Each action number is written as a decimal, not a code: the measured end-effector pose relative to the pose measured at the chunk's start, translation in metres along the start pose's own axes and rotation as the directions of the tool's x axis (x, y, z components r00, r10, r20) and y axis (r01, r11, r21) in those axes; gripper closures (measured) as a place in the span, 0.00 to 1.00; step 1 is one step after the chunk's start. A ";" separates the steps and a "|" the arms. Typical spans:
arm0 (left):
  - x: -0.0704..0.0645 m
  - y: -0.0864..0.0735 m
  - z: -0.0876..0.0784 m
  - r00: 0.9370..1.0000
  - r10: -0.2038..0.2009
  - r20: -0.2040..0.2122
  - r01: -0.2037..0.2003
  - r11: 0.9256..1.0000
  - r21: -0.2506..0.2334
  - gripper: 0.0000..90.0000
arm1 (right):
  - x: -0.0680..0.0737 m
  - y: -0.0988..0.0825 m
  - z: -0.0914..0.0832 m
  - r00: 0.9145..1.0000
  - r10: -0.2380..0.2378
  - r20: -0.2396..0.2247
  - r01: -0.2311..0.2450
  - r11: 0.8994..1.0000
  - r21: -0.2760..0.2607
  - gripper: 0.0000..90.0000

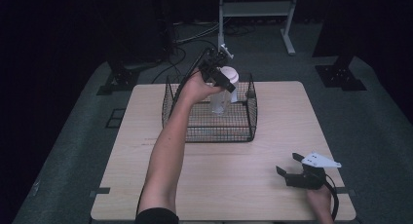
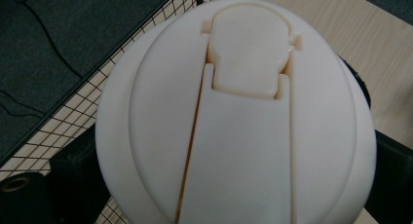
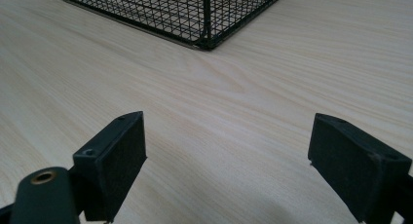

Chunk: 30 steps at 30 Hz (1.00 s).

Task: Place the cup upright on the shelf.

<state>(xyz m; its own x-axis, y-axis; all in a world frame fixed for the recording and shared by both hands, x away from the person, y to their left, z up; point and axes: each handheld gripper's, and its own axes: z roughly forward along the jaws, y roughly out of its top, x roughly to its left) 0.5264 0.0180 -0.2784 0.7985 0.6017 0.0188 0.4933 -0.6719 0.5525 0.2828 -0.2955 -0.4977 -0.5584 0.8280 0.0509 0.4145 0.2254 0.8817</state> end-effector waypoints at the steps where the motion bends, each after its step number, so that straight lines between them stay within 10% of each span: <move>1: 0.001 -0.002 0.003 1.000 -0.004 -0.002 0.004 1.000 0.005 0.06 | 0.000 0.000 0.000 1.000 0.000 0.000 0.000 1.000 0.000 0.14; 30: 0.017 -0.033 0.034 0.999 -0.049 -0.018 0.049 0.999 -0.011 0.06 | -0.001 0.000 -0.001 1.000 0.006 -0.014 -0.006 1.000 0.001 0.14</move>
<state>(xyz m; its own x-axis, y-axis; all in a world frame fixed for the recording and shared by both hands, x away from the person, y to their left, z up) 0.5351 0.0357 -0.3248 0.7669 0.6418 0.0068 0.5281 -0.6370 0.5615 0.2828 -0.2970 -0.4976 -0.5662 0.8218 0.0627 0.4185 0.2211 0.8809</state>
